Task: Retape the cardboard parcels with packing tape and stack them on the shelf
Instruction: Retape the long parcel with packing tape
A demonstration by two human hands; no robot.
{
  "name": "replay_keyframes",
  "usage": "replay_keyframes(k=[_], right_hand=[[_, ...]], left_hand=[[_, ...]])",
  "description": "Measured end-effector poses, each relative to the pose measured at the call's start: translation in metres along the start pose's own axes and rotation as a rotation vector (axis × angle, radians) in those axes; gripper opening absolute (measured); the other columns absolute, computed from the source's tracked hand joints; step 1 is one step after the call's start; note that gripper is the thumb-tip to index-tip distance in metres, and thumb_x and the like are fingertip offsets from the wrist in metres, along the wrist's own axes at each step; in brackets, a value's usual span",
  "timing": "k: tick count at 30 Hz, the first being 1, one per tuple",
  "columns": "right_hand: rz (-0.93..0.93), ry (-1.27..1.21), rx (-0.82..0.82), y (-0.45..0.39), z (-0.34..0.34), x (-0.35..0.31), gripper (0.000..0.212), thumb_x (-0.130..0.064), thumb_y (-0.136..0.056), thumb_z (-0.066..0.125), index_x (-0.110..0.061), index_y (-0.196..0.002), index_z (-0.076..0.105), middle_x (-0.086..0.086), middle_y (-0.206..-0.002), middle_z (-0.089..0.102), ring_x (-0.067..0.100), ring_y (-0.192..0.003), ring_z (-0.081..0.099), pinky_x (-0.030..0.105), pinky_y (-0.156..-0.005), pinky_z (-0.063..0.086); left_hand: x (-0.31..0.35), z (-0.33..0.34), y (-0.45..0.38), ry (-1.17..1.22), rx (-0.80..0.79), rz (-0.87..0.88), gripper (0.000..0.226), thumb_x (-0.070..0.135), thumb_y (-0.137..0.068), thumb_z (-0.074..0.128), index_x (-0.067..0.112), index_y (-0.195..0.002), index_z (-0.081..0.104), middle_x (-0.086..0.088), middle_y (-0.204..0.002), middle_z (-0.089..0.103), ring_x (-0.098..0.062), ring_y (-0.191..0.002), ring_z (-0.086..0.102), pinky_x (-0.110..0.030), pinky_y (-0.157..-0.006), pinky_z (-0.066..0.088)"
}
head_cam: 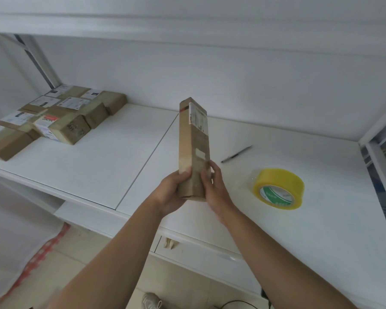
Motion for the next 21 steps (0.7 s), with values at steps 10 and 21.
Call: replay_keyframes(k=[10,21], right_hand=[[-0.094,0.136,0.183,0.004,-0.006,-0.012,0.060,-0.048,-0.090,0.066,-0.024,-0.138,0.041,-0.004,-0.128,0.058,0.012,-0.110,0.062,0.030,-0.085,0.058],[0.128,-0.246,-0.132,0.020,0.012,-0.034,0.056,-0.068,-0.095,0.029,-0.034,-0.129,0.058,-0.004,-0.125,0.068,0.013,-0.117,0.062,0.032,-0.097,0.049]], left_hand=[[0.001,0.018,0.003,-0.423,0.365,0.092,0.055,0.065,-0.095,0.045,0.021,-0.123,0.063,-0.001,-0.116,0.071,-0.019,-0.105,0.069,-0.037,-0.090,0.057],[-0.003,0.016,0.021,-0.361,0.406,0.034,0.062,0.068,-0.098,0.026,0.023,-0.108,0.068,-0.009,-0.097,0.075,-0.023,-0.089,0.074,-0.035,-0.073,0.060]])
Point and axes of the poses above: each hand's wrist, its own y-axis away from the middle knuckle, its own z-axis out of the palm, x = y × z, the point moved 2 cm from there along -y, towards the middle knuckle
